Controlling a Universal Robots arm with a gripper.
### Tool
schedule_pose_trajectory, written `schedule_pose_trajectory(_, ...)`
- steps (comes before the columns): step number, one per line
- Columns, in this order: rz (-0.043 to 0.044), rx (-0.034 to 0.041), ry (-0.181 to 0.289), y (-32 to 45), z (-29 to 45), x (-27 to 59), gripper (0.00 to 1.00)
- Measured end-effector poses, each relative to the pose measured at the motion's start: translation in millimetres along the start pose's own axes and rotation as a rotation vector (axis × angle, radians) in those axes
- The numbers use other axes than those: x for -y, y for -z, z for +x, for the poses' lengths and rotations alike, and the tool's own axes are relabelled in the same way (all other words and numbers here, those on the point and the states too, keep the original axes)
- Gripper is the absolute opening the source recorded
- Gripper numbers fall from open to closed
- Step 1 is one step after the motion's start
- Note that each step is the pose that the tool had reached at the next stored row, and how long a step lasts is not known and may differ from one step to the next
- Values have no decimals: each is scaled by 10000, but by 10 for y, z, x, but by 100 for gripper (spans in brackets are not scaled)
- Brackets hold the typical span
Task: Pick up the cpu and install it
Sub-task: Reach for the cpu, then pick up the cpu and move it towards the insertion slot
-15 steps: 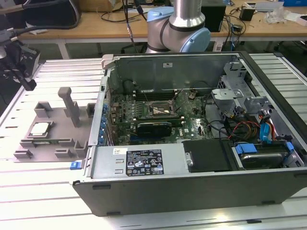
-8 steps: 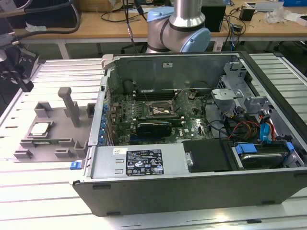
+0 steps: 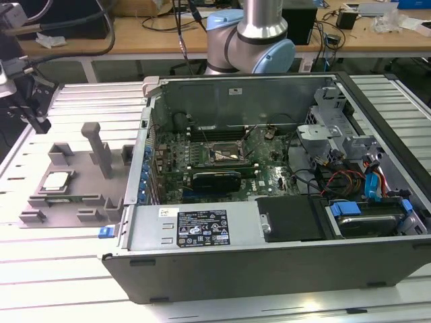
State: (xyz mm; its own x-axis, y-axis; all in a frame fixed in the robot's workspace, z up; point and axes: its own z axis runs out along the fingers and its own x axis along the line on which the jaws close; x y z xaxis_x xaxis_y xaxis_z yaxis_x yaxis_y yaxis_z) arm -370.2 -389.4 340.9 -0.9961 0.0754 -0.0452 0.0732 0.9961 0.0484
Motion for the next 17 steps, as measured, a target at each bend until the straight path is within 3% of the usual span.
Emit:
schedule_pose_trajectory(7, 0, -2, 0, -164, 95, -46, 11)
schedule_pose_trajectory(9, 0, -1, 0, -253, 155, -67, 11)
schedule_pose_trajectory(17, 0, -1, 1, -269, 171, -66, 11)
